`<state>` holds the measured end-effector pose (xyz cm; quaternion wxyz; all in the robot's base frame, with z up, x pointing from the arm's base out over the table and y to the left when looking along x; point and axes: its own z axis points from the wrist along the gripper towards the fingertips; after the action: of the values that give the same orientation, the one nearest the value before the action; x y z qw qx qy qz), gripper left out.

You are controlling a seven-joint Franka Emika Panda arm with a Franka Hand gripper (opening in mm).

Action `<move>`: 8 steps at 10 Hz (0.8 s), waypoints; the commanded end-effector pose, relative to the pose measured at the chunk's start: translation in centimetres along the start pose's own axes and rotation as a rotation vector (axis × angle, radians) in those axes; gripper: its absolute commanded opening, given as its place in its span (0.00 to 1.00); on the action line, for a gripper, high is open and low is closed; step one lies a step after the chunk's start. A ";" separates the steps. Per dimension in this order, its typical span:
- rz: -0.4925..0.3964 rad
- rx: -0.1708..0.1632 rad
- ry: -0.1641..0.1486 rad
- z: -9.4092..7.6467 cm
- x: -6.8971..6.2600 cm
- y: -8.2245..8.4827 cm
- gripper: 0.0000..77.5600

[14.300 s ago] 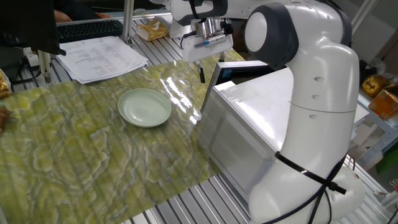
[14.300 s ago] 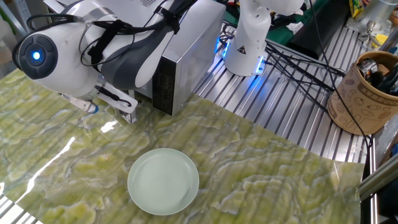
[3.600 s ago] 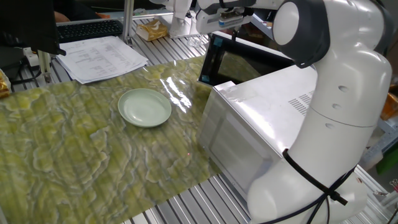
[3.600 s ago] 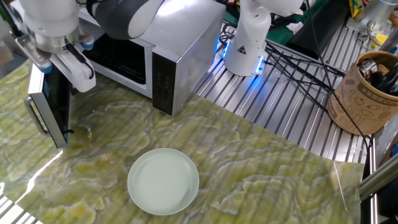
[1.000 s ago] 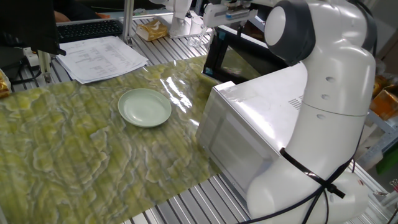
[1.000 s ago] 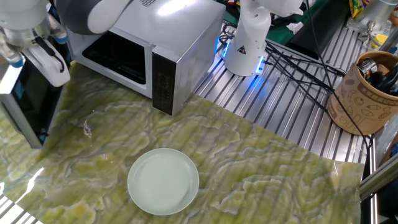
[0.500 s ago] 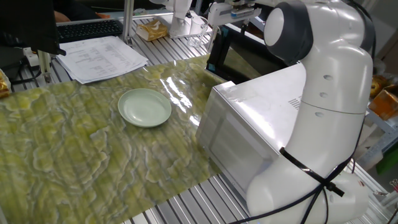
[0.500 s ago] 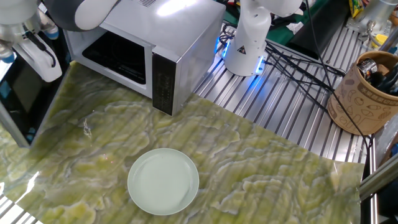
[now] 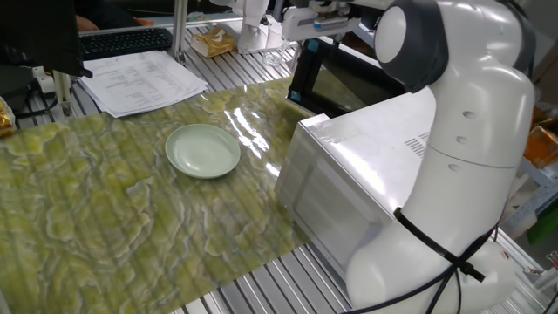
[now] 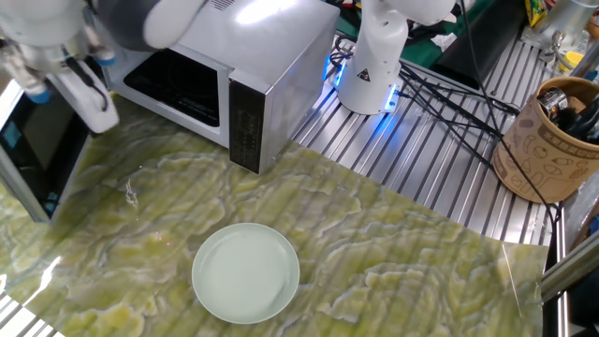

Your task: Put the bowl into the microwave

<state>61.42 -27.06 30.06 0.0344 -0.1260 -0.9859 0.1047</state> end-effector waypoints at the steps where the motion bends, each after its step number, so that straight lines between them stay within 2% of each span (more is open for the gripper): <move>1: 0.130 -0.073 0.051 -1.1 5.9 5.8 1.00; 5: 0.160 -0.107 0.064 -1.2 7.2 7.0 1.00; 7: 0.181 -0.113 0.065 -1.2 7.6 8.2 1.00; 8: 0.187 -0.129 0.066 -0.7 7.8 9.0 1.00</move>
<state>56.79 -17.93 29.68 0.0493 -0.2023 -0.9763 0.0587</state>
